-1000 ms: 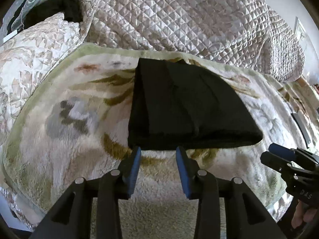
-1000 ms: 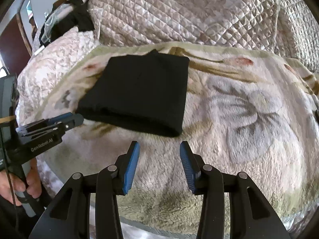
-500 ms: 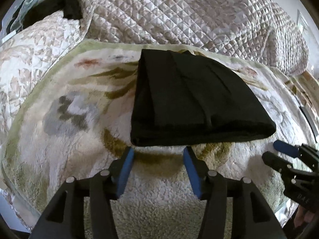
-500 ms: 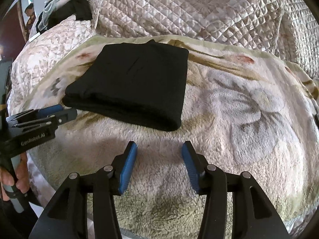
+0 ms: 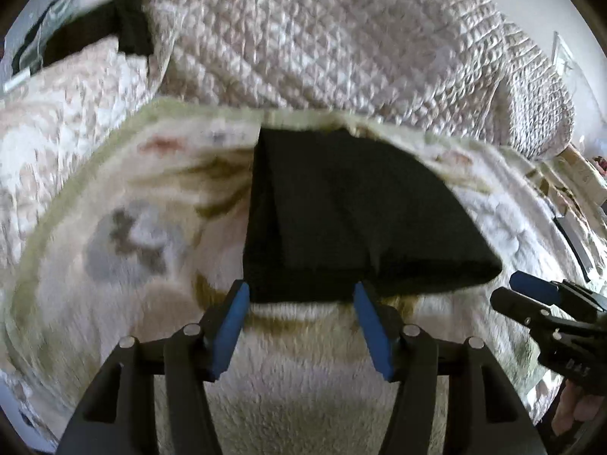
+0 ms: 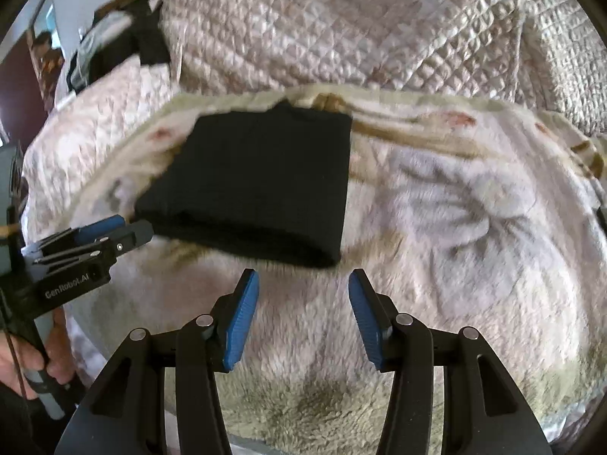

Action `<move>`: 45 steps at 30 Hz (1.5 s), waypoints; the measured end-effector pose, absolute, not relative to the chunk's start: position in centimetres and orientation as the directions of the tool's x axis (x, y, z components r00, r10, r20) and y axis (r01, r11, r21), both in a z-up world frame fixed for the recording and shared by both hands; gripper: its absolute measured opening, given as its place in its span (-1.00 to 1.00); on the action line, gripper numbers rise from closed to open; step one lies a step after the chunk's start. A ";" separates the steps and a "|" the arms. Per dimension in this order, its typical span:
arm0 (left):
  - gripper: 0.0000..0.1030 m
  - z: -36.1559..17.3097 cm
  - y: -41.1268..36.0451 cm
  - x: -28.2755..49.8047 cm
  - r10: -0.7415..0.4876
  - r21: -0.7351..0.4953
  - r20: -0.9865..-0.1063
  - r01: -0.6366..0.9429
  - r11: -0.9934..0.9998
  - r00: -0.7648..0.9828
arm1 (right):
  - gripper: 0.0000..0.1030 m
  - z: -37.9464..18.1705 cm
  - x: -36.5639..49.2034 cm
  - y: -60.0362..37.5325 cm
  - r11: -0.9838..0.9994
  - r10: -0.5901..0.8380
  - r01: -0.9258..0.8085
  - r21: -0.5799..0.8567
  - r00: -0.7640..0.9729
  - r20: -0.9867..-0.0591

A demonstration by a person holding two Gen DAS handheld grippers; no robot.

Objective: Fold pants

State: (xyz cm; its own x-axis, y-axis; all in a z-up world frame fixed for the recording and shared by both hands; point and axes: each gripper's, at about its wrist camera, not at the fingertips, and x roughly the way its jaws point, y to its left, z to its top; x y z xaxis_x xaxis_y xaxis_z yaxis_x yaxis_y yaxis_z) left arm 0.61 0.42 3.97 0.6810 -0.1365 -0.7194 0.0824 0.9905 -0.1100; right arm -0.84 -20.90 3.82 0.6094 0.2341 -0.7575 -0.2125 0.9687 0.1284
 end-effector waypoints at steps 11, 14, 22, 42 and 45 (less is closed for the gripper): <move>-0.33 3.8 0.6 2.0 -0.155 -0.136 -0.727 0.082 0.987 0.669 | -0.44 3.0 0.4 -19.4 0.965 0.224 -0.248 0.086 0.607 -0.763; -0.33 3.9 0.5 1.8 -0.149 -0.130 -0.731 0.079 0.988 0.666 | -0.44 3.2 0.3 -19.9 0.964 0.231 -0.248 0.097 0.597 -0.768; -0.33 2.7 0.6 0.9 -0.134 -0.130 -0.779 0.052 0.990 0.612 | -0.43 3.4 -0.9 -20.2 0.969 0.201 -0.235 0.073 0.585 -0.786; 0.11 1.8 -0.5 0.8 -0.103 -0.066 -0.792 0.083 0.994 0.602 | 0.00 1.4 -1.8 -20.2 0.968 0.152 -0.252 -0.009 0.613 -0.775; 0.15 1.7 -0.7 0.8 -0.095 -0.051 -0.792 0.088 0.995 0.603 | 0.02 1.4 -1.7 -20.2 0.968 0.154 -0.252 -0.008 0.613 -0.775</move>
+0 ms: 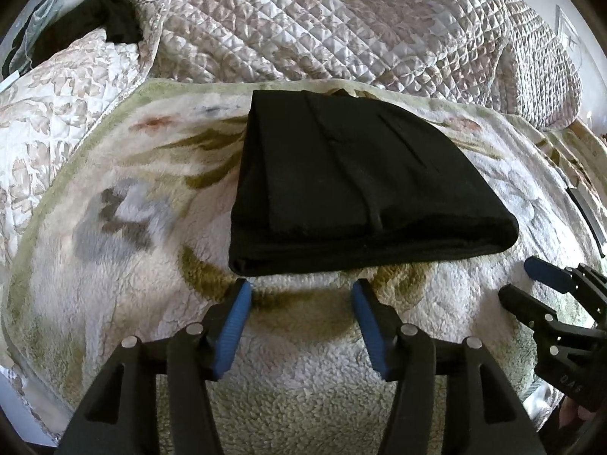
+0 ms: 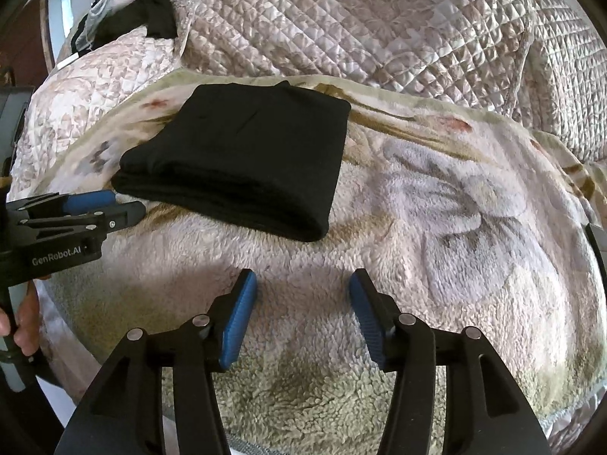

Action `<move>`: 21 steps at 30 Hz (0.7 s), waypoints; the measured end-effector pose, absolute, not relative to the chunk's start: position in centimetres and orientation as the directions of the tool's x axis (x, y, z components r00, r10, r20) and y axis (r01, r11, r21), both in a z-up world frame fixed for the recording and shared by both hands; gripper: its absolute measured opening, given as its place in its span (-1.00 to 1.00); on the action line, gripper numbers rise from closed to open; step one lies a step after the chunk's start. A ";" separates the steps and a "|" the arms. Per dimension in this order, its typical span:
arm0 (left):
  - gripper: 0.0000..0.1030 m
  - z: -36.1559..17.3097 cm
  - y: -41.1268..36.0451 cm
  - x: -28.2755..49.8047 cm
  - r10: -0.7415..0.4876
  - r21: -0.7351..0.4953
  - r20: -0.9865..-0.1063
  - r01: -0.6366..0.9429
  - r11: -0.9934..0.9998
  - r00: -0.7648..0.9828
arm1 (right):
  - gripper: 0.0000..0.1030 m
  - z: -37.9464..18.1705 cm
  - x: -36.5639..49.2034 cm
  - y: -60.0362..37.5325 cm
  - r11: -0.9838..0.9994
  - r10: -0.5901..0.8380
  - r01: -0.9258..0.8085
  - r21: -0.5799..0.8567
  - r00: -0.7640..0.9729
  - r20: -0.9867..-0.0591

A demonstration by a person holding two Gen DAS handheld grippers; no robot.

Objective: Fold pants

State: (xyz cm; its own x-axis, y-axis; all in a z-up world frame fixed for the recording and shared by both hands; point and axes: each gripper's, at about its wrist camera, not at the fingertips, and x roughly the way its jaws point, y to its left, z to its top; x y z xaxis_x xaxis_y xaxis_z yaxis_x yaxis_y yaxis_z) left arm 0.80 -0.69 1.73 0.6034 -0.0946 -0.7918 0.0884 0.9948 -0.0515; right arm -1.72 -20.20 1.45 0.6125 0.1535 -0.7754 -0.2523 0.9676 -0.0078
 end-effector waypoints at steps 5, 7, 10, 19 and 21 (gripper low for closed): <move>0.17 1.7 -0.7 0.8 -0.095 -0.052 -0.792 0.088 0.995 0.603 | 0.04 1.4 -1.8 -20.1 0.967 0.152 -0.253 -0.010 0.613 -0.776; 0.18 1.7 -0.7 0.9 -0.097 -0.057 -0.793 0.085 0.995 0.601 | 0.04 1.4 -1.7 -20.1 0.967 0.151 -0.253 -0.012 0.613 -0.776; 0.19 1.6 -0.7 0.9 -0.095 -0.057 -0.794 0.083 0.995 0.601 | 0.04 1.4 -1.7 -20.1 0.968 0.151 -0.252 -0.011 0.613 -0.775; 0.22 1.6 -0.8 0.9 -0.079 -0.044 -0.796 0.072 0.996 0.600 | 0.05 1.4 -1.7 -20.2 0.967 0.151 -0.253 -0.011 0.613 -0.776; 0.22 1.6 -0.8 0.9 -0.074 -0.041 -0.798 0.069 0.997 0.599 | 0.05 1.4 -1.7 -20.2 0.967 0.151 -0.253 -0.012 0.613 -0.776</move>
